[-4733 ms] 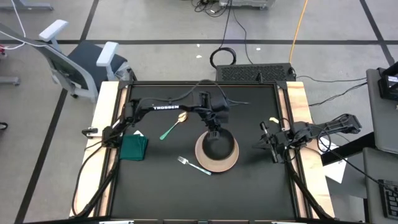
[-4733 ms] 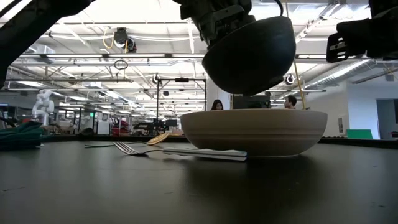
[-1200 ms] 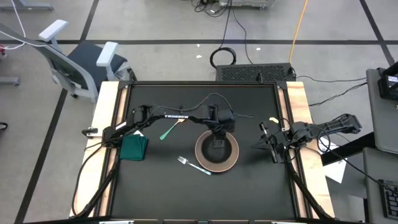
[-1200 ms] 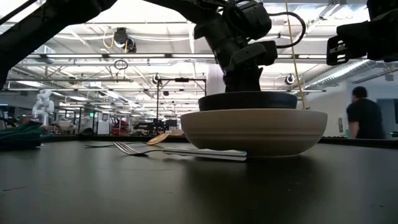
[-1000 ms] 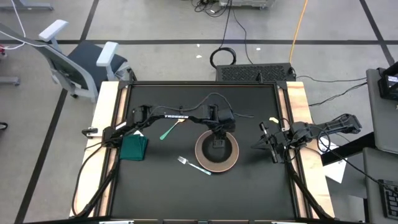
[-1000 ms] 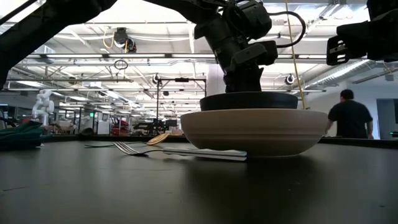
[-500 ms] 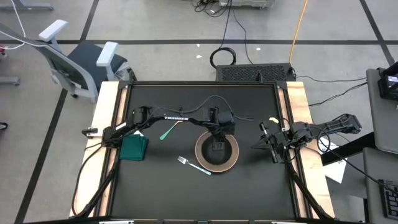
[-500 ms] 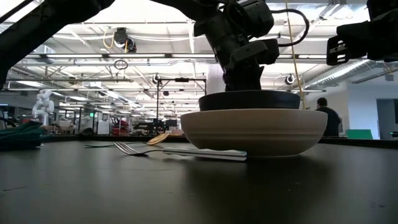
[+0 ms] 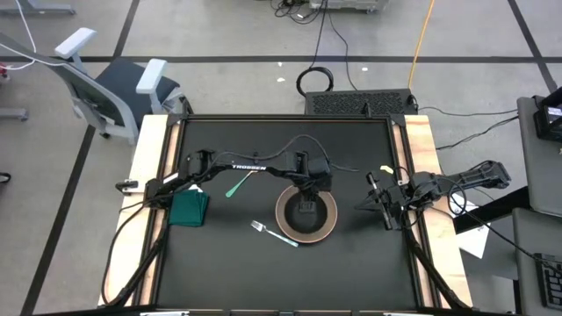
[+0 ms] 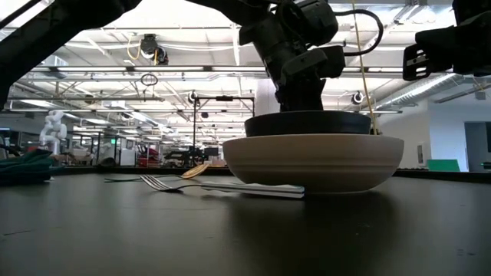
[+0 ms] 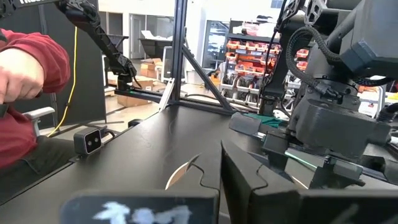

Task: Set table place
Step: Put the fork to the right of the plate

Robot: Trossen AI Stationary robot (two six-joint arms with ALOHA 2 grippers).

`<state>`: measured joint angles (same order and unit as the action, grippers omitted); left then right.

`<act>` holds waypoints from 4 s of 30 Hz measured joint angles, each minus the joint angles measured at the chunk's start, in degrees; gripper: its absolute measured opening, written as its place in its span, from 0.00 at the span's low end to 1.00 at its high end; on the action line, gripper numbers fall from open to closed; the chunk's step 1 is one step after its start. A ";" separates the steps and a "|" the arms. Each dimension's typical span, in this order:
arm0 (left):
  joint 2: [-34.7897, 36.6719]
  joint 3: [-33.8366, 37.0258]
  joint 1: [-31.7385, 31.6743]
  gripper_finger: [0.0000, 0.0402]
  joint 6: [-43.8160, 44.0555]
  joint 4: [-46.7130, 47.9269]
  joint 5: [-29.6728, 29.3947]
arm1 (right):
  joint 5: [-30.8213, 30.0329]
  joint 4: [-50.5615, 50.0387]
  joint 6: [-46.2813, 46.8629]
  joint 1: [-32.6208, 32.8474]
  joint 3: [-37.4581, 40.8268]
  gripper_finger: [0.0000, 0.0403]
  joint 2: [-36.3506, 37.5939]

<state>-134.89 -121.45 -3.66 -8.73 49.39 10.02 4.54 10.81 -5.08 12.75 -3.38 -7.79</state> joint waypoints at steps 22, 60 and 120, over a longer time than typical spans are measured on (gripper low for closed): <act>16.45 -0.07 0.04 0.56 -1.59 5.89 -12.14 | 0.01 -0.66 -0.02 0.00 0.00 0.00 0.00; 72.06 77.12 1.11 0.00 10.82 -44.82 -18.07 | -0.03 2.13 -0.51 -0.02 0.00 0.00 -0.76; 75.28 110.14 -2.56 0.01 13.57 -82.60 -10.95 | -0.03 2.64 -1.64 0.00 0.04 0.00 -2.58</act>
<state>-59.61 -11.31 -6.22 4.84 -33.21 -0.94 4.51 13.45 -6.72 12.75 -3.33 -10.37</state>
